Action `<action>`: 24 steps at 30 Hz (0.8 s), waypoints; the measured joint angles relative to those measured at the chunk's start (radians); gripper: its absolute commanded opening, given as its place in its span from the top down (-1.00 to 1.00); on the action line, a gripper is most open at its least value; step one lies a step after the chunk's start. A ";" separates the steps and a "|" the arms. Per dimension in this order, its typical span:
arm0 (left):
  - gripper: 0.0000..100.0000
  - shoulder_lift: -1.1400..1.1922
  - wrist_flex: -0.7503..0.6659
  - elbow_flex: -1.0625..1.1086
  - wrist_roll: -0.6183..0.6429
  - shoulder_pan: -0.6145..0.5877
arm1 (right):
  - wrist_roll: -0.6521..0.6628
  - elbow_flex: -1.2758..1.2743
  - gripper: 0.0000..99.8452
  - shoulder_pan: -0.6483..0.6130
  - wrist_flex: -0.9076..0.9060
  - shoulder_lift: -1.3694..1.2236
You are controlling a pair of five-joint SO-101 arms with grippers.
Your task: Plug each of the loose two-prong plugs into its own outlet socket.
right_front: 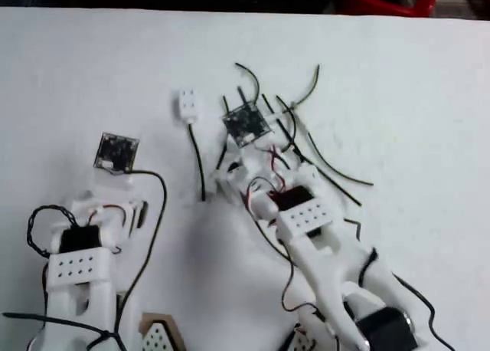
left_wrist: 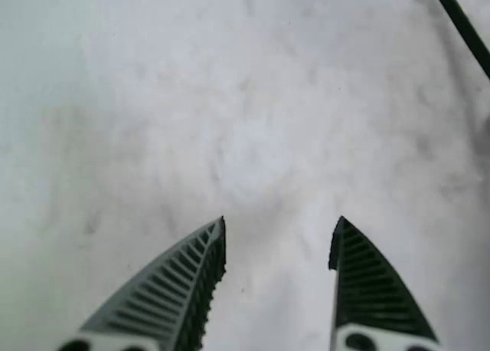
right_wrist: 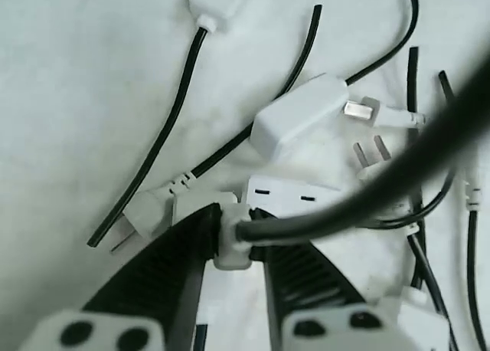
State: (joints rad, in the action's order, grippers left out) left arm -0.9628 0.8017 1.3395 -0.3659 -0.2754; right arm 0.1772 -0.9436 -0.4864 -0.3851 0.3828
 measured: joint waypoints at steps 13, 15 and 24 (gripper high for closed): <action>0.54 0.000 0.000 0.002 0.000 0.000 | 0.023 0.000 0.96 0.017 0.115 -0.098; 0.54 0.000 0.000 0.002 0.000 0.000 | 0.023 0.000 0.96 0.025 0.115 -0.098; 0.54 0.000 0.000 0.008 0.000 0.000 | 0.023 0.000 0.97 0.031 0.144 -0.144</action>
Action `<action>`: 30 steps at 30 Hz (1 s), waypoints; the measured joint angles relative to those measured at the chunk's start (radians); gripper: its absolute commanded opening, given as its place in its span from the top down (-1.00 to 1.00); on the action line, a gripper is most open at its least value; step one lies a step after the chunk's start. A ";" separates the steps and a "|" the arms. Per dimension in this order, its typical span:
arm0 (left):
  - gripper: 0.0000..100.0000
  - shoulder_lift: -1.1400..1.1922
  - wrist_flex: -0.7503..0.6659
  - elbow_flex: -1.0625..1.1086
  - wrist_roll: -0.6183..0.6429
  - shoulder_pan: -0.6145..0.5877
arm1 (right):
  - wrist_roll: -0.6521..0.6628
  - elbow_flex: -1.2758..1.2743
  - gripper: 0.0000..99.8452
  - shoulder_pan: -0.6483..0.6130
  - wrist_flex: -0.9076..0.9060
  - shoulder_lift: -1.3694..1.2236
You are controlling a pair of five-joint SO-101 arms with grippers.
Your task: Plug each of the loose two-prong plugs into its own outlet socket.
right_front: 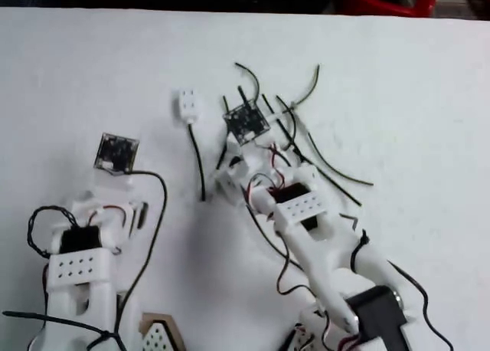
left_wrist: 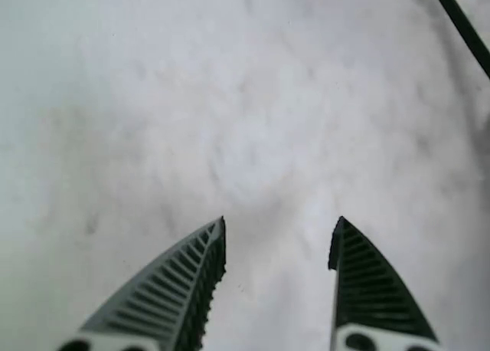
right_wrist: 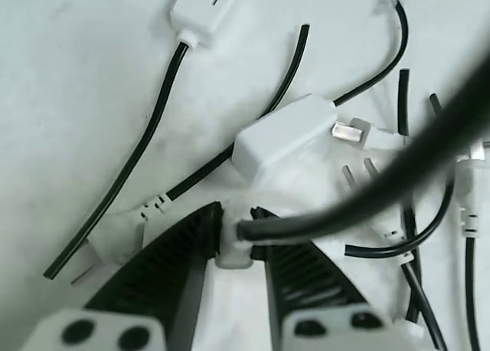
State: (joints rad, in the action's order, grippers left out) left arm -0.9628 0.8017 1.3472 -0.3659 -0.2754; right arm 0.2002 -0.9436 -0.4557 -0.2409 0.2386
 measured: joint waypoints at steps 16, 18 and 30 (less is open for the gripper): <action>0.54 0.000 -0.003 0.005 0.000 -0.002 | -0.051 0.126 0.97 0.032 -0.176 -0.101; 0.54 0.000 -0.003 0.005 0.000 -0.002 | -0.054 0.133 0.97 0.032 -0.195 -0.101; 0.54 0.000 -0.003 0.005 0.000 -0.002 | -0.057 0.176 0.97 0.034 -0.207 -0.183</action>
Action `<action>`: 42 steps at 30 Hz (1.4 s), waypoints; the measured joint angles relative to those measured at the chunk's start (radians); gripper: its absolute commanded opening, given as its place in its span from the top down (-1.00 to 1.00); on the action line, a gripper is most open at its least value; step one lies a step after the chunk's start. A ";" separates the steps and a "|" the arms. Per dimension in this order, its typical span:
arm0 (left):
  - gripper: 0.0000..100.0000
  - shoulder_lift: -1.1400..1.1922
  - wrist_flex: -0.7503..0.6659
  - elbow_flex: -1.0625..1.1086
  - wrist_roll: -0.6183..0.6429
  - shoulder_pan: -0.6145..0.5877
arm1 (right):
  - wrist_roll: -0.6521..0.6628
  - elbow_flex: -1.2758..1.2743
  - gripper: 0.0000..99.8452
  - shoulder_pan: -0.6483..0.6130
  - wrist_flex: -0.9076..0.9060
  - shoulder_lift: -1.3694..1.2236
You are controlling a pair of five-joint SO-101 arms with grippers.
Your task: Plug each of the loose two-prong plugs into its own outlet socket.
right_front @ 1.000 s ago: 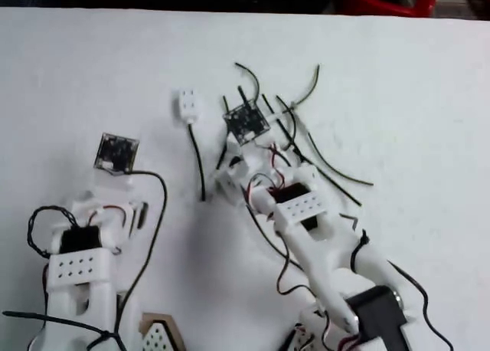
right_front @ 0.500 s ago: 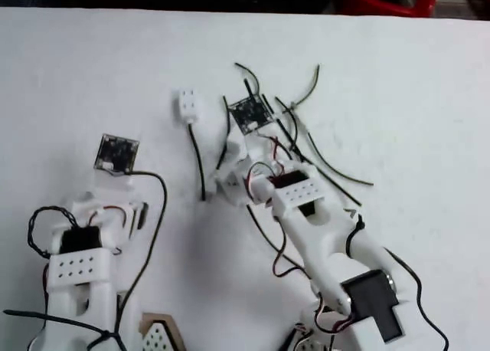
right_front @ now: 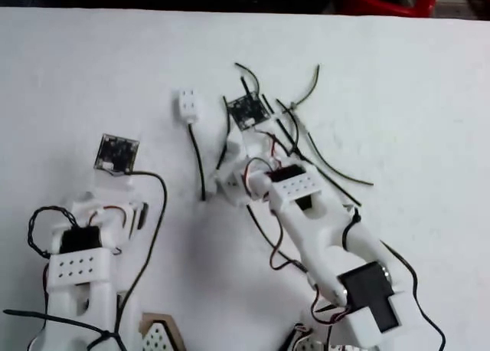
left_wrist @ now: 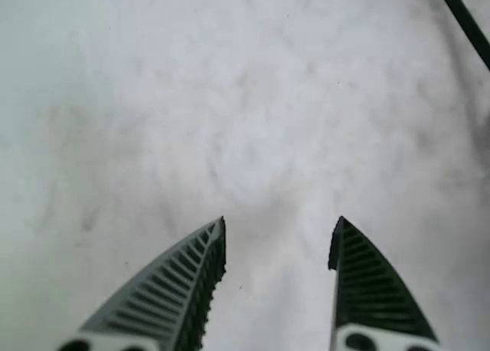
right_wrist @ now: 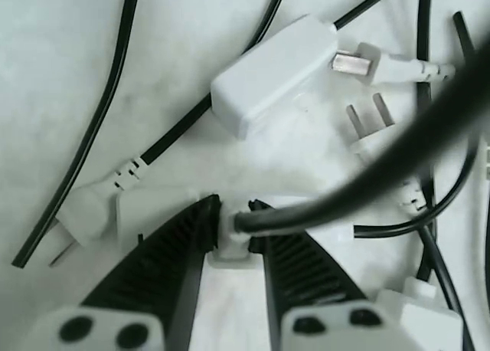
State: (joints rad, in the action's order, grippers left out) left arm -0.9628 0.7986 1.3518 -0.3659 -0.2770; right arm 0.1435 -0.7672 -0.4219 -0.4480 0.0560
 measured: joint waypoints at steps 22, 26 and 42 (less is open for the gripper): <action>0.54 0.000 0.000 0.000 0.000 0.000 | 0.115 0.325 0.37 0.005 -0.647 0.184; 0.54 0.000 0.000 0.000 0.000 0.000 | 0.275 0.353 0.37 0.006 -0.763 0.184; 0.54 0.000 0.000 0.000 0.000 0.000 | 0.872 0.354 0.36 0.141 -0.822 0.008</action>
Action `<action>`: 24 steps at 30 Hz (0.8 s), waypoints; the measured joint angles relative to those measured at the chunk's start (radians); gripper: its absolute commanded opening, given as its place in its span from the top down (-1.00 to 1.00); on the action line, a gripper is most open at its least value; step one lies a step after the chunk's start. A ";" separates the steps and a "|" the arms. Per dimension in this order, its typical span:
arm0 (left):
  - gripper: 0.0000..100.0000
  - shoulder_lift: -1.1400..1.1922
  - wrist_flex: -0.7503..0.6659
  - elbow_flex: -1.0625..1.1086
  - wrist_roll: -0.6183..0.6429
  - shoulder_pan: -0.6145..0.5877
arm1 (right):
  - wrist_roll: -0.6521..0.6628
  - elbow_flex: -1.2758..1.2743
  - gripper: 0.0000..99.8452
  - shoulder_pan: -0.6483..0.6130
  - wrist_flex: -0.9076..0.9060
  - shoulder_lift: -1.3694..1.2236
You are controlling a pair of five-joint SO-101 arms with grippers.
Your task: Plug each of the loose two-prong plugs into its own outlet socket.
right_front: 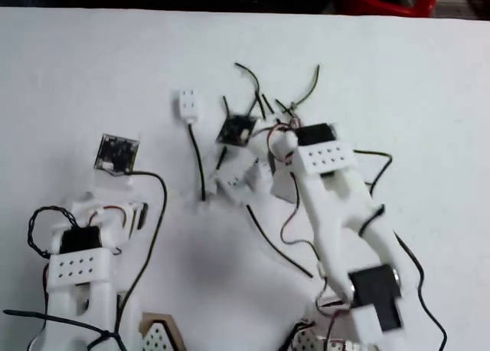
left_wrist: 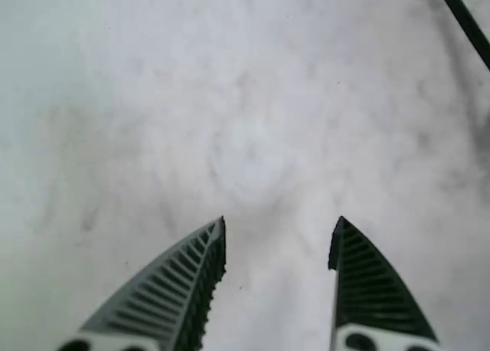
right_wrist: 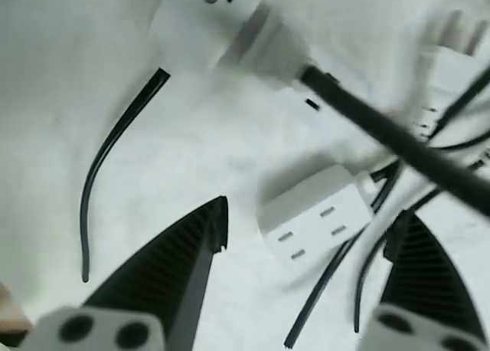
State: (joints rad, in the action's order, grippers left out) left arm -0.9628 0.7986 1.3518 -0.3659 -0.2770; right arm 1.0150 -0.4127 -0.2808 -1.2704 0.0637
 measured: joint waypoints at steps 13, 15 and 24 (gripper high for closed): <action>0.54 0.000 0.000 0.000 0.000 0.000 | 0.035 0.006 0.13 -0.084 0.187 -0.186; 0.54 0.000 0.000 0.000 0.000 0.000 | 0.035 0.032 0.13 -0.098 0.193 -0.219; 0.54 0.000 0.000 0.000 0.000 0.000 | -0.003 0.232 0.16 -0.107 0.178 -0.427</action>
State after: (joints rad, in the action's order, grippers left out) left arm -0.9628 0.7986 1.3518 -0.3659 -0.2770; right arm 1.0119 -0.1811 -0.3882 -1.0925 -0.3629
